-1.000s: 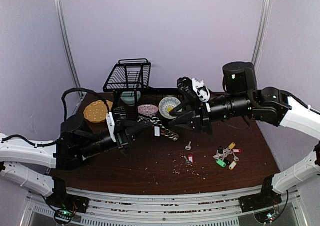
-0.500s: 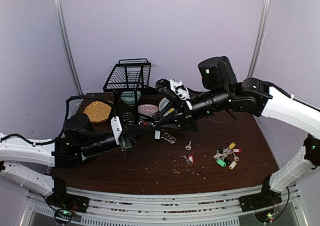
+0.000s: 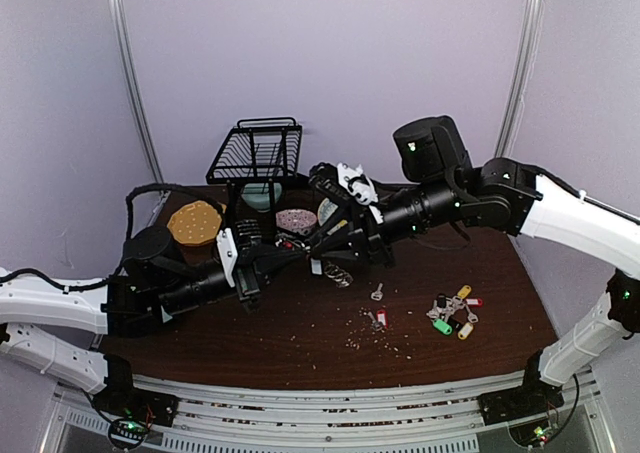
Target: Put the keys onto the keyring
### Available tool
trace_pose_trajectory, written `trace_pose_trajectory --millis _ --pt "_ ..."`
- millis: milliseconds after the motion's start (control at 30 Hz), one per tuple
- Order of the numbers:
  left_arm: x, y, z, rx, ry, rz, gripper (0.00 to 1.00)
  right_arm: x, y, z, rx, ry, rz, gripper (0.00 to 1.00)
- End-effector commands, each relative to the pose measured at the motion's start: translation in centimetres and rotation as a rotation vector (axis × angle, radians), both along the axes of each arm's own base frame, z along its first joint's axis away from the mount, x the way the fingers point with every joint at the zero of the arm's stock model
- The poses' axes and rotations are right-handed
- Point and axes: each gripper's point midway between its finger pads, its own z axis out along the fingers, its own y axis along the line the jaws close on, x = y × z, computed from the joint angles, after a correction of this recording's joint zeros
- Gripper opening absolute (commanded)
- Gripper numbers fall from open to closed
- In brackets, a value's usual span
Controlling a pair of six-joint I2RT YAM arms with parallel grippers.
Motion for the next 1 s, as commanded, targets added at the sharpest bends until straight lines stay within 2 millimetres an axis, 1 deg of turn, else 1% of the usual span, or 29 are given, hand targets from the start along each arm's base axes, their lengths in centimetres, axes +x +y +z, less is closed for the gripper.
trace_pose_trajectory --millis 0,67,200,267,367,500,667,800,933,967 --pt "-0.9 0.4 3.5 -0.116 -0.037 -0.034 0.00 0.6 -0.2 -0.6 -0.012 -0.025 -0.037 0.28" --pt "-0.9 0.3 3.4 -0.111 -0.037 -0.037 0.00 1.1 -0.3 -0.4 -0.005 -0.041 -0.062 0.32" --pt "-0.9 0.3 3.3 -0.111 -0.037 -0.038 0.00 1.2 -0.3 0.3 0.015 -0.061 -0.067 0.32" --pt "-0.9 0.3 3.4 -0.114 -0.039 -0.037 0.00 1.2 -0.3 0.2 0.012 -0.063 -0.065 0.29" --pt "-0.8 0.4 3.4 -0.115 -0.038 -0.035 0.00 1.0 -0.2 -0.2 0.002 -0.055 -0.051 0.19" --pt "-0.9 0.5 3.5 -0.124 -0.035 -0.034 0.00 0.9 -0.3 -0.7 -0.012 -0.053 -0.044 0.13" --pt "-0.8 0.3 3.2 -0.123 -0.022 -0.037 0.00 0.5 -0.2 -0.2 0.006 -0.063 -0.022 0.00" --pt "-0.7 0.5 2.8 -0.139 0.014 -0.033 0.00 0.4 -0.5 0.4 0.011 -0.092 -0.024 0.00" --pt "-0.5 0.4 1.9 -0.119 0.098 -0.035 0.00 0.5 -1.1 0.8 -0.012 -0.137 -0.035 0.00" --pt "-0.5 0.4 1.5 -0.102 0.111 -0.039 0.10 0.6 -1.4 0.5 -0.034 -0.143 -0.040 0.00"
